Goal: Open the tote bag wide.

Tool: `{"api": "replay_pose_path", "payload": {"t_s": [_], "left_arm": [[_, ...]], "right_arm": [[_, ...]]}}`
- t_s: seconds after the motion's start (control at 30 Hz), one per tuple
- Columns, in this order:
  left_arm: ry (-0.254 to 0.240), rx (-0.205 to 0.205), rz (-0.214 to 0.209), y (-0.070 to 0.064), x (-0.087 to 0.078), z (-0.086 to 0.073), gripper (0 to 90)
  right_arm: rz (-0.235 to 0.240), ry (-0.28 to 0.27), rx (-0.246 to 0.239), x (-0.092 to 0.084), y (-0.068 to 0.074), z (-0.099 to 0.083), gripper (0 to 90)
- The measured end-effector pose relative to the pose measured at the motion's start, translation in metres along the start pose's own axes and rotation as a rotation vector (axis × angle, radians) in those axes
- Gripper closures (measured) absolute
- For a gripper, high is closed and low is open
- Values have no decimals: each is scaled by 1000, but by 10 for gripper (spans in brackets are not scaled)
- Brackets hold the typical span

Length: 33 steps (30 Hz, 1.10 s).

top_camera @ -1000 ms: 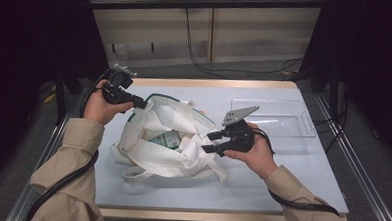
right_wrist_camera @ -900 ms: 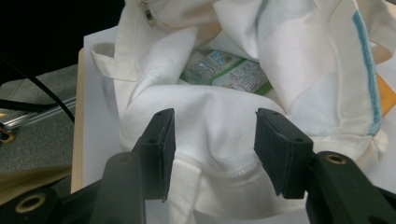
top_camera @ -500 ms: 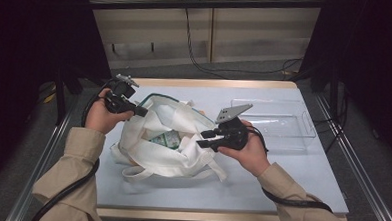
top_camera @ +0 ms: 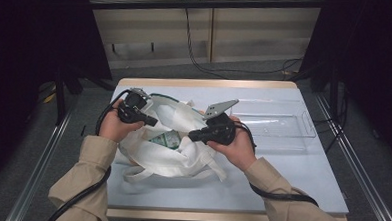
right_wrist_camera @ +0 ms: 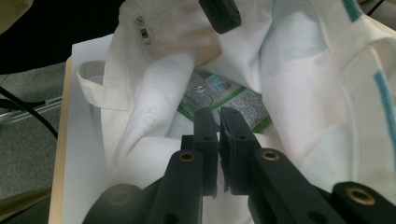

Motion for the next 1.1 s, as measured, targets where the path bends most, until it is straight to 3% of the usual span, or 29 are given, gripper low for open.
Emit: {"api": "replay_pose_path", "payload": {"t_s": [0.03,0.2,0.23,0.3,0.33,0.43,0.47,0.53,0.57,0.6,0.67,0.73,0.77,0.83,0.87,0.9,0.97,1.0,1.1], "left_arm": [[-8,-25,-4,-2,3,0,900],[26,0,-16,-4,15,-4,900],[22,-33,-26,-7,20,-5,900],[24,-35,-26,-6,23,-7,900],[53,-6,-29,-4,23,-10,900],[64,-19,-2,2,25,-14,895],[47,-61,13,2,29,-15,888],[78,-50,31,7,31,-18,885],[78,-63,32,10,32,-20,885],[52,-110,33,10,35,-20,891],[61,-114,53,17,35,-23,899],[26,-158,67,21,38,-23,900],[37,-154,67,24,37,-25,900],[10,-186,68,25,39,-24,900],[8,-192,70,25,40,-24,900],[34,-166,68,27,39,-25,900],[10,-200,87,27,41,-23,900],[29,-170,87,29,40,-23,900],[16,-174,109,29,40,-20,900]], "right_arm": [[1,3,-1,2,1,1,850],[10,0,-5,9,4,4,849],[10,2,-6,10,4,3,849],[10,18,-7,15,3,0,849],[11,20,-1,16,3,-1,849],[18,14,10,17,2,-3,856],[25,12,19,19,2,-5,864],[25,13,18,19,2,-5,866],[29,20,12,20,2,-7,871],[31,36,1,20,4,-10,884],[35,44,-9,20,5,-12,898],[56,60,-17,21,8,-17,900],[59,83,-31,21,8,-23,900],[67,91,-29,22,9,-27,900],[69,101,-37,22,9,-31,900],[70,103,-34,22,9,-34,900],[80,103,-34,22,9,-43,900],[80,103,-34,22,9,-43,900],[88,106,-32,23,12,-50,900]]}}
Point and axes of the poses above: each handheld gripper's, and its own axes: x roughly forward along the jaws, z roughly out of its top, y roughly to its left, the point moved 6 cm from there along x, roughly forward along the jaws, and after that the axes turned 1 degree about x, right-handed, at the moved point
